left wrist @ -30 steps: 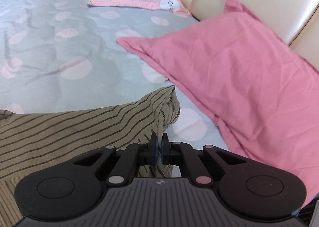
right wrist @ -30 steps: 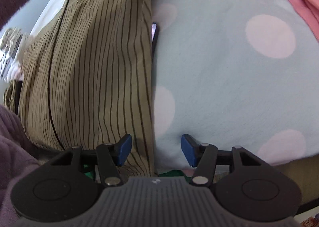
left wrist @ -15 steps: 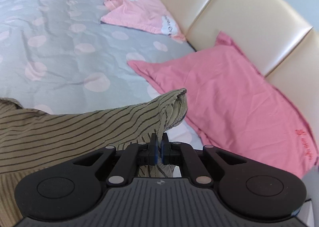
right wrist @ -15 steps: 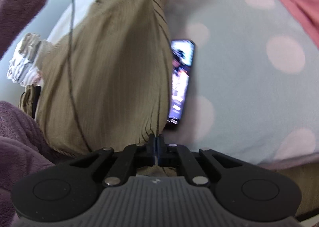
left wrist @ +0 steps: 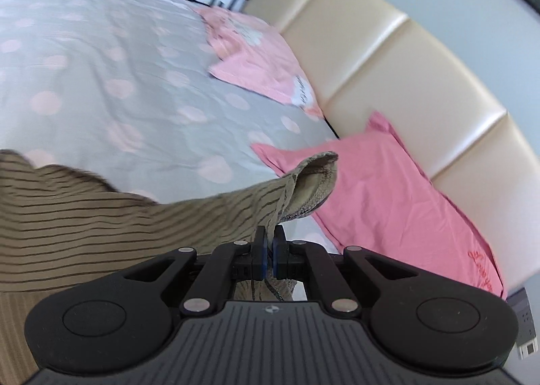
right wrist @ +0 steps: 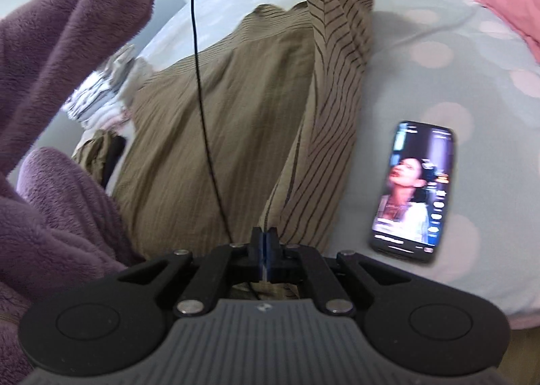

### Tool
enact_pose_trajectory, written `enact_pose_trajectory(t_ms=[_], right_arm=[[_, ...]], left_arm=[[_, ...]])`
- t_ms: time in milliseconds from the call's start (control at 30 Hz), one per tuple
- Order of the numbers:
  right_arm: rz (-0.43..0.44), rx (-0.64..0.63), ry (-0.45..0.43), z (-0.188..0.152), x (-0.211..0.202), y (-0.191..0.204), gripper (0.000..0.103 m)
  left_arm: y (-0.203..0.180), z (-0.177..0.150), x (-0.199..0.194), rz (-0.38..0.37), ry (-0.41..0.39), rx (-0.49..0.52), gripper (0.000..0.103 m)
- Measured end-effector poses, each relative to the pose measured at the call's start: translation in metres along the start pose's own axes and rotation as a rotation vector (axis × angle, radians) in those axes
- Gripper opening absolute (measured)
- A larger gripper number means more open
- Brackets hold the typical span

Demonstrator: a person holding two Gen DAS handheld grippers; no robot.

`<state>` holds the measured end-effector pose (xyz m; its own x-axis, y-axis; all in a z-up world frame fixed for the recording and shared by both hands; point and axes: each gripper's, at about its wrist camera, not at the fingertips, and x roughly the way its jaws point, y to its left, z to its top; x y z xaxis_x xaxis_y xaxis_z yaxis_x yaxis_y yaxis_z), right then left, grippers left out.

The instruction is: Fold clothes

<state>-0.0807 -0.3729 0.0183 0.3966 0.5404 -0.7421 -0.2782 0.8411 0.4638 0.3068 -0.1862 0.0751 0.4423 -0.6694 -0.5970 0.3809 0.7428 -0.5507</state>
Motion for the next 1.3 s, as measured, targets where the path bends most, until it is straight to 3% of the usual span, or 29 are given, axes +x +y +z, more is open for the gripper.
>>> enact_pose_trajectory(t_ms=[300,633,800,933,1033,1300], right_arm=[[0.084,-0.041,0.080,0.007,0.029,0.019,0.002],[0.138,-0.041,0.196,0.013,0.070,0.033,0.002],[0.136,-0.034,0.260,0.012,0.087,0.032,0.002],[0.127,-0.025,0.288,0.011,0.091,0.028,0.002],[0.116,-0.019,0.295,0.012,0.091,0.027,0.002],[0.087,-0.087,0.303,0.008,0.093,0.041,0.002]], left_arm=[[0.090,-0.016,-0.039,0.060,-0.060,-0.121,0.001],[0.190,-0.054,-0.039,0.121,-0.094,-0.304,0.001],[0.223,-0.070,-0.042,0.140,-0.092,-0.345,0.001],[0.234,-0.071,-0.045,0.165,-0.089,-0.356,0.004],[0.234,-0.071,-0.049,0.193,-0.099,-0.348,0.013],[0.198,-0.083,-0.088,0.205,-0.070,-0.258,0.020]])
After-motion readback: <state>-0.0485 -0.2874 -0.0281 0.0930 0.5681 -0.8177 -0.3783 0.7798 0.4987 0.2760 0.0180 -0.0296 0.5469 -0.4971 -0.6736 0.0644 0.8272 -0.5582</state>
